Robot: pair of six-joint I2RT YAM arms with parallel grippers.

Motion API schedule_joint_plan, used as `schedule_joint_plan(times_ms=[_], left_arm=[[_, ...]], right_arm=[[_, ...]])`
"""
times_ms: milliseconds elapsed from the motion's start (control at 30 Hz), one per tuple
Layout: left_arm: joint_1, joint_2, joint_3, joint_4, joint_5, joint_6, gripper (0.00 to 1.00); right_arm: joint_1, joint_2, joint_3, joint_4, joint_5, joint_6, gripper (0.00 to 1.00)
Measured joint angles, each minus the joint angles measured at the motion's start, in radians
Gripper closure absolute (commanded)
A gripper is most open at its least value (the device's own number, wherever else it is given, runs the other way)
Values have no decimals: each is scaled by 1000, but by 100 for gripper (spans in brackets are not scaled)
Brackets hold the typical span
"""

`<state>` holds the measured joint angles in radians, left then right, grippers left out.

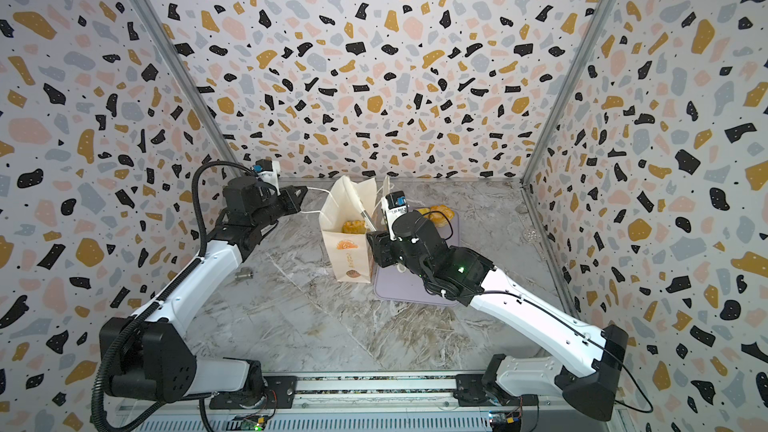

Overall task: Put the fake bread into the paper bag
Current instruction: 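Lift the open tongs out of the bag and move over the tray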

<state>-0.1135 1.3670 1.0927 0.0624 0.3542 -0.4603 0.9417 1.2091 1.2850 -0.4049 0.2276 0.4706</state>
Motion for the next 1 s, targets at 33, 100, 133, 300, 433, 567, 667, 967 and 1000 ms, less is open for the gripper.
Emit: schedule_joint_plan(times_ms=[33,100,133,300,433,567,667,967,1000], left_arm=[[0,0,-3,4,0,0,100],[0,0,-5,8,2,0,100],[0,0,-5,10,2,0,100],[0,0,-6,19,3,0,100],[-2,2,-8,26,5,-1,100],[-11,9,-8,29,3,0,100],[-17,14,-8,29,3,0,100],[-33,14,-8,24,-21,12,100],[-33,14,-8,20,-25,17,100]], right_arm=[[-21,-9,-6,0,-9,-2,44],[-61,-27,-15,-2,-27,-5,44],[-79,-34,-19,-2,-35,-8,44],[-185,-59,-38,-4,-83,-29,42],[-266,-53,-43,-18,-134,-50,42],[-333,-49,-63,-21,-165,-65,43],[-367,-38,-72,-25,-184,-73,43],[-389,-6,-72,-39,-219,-71,43],[-389,-6,-72,-39,-221,-66,43]])
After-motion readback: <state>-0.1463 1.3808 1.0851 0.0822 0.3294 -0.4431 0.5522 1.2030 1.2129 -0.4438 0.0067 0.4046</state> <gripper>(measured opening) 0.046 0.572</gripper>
